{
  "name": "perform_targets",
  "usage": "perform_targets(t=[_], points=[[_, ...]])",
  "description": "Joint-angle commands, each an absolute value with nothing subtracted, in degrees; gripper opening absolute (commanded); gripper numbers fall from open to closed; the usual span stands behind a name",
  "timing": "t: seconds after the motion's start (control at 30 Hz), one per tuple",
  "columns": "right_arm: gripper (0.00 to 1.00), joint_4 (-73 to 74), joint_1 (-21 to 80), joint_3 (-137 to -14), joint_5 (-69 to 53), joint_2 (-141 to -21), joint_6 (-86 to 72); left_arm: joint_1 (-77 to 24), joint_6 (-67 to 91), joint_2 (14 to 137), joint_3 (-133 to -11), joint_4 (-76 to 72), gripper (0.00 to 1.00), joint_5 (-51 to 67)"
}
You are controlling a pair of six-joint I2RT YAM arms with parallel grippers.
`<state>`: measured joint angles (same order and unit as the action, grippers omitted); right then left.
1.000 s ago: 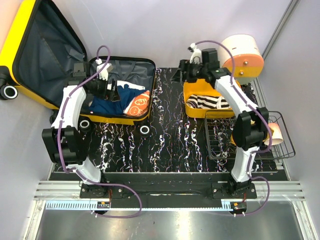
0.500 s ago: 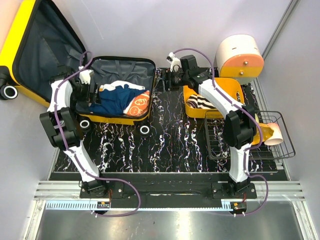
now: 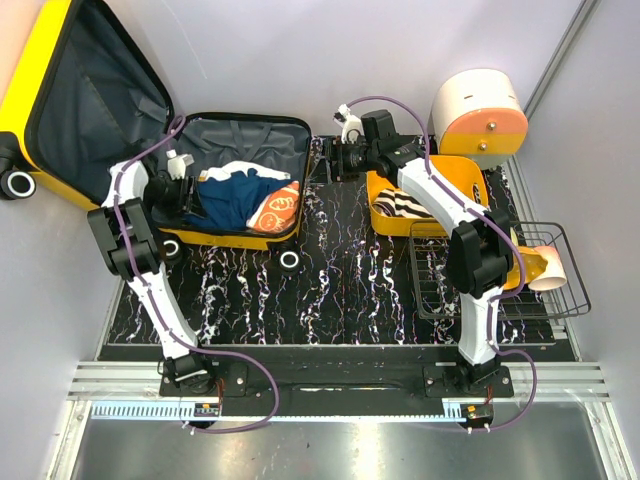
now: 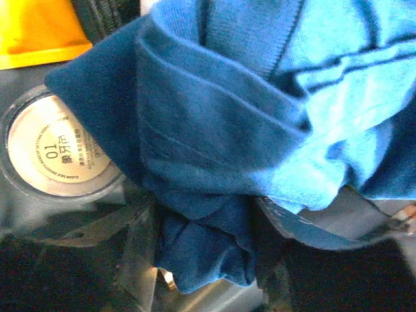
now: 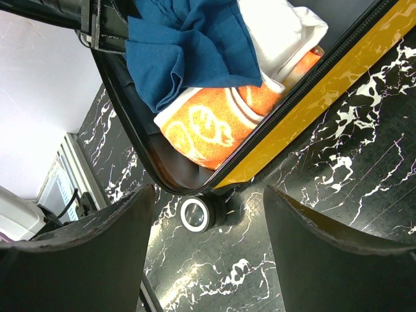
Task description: Open, take out, and arrange the luggage
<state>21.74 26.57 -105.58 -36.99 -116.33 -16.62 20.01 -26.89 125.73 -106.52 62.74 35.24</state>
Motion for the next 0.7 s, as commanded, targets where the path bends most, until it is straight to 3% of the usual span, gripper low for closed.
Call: perform_targets(t=[0.0, 0.07, 0.1, 0.17, 0.4, 0.67], points=[[0.76, 20.48, 26.63, -108.11, -36.56, -115.84, -15.56, 20.04, -27.86, 123.68, -110.39, 64.86, 0.38, 40.34], [0.76, 20.48, 26.72, -108.02, -36.65, -115.66, -15.38, 20.04, -27.07, 121.04, -110.65, 64.43, 0.22, 41.13], [0.76, 20.39, 26.63, -108.02, -36.65, -115.58, -15.29, 20.04, -25.07, 118.15, -110.65, 64.16, 0.08, 41.13], [0.76, 20.3, 26.63, -108.1, -36.74, -115.58, -15.29, 20.04, -22.95, 115.41, -110.92, 63.81, 0.0, 40.43], [0.75, 19.69, 26.72, -110.3, -38.05, -117.33, -16.35, 20.04, -19.95, 108.29, -115.57, 65.3, 0.0, 33.49], [0.77, 16.62, 27.25, -115.04, -41.04, -120.06, -20.03, 16.44, -17.32, 106.53, -123.48, 68.99, 0.0, 43.5]])
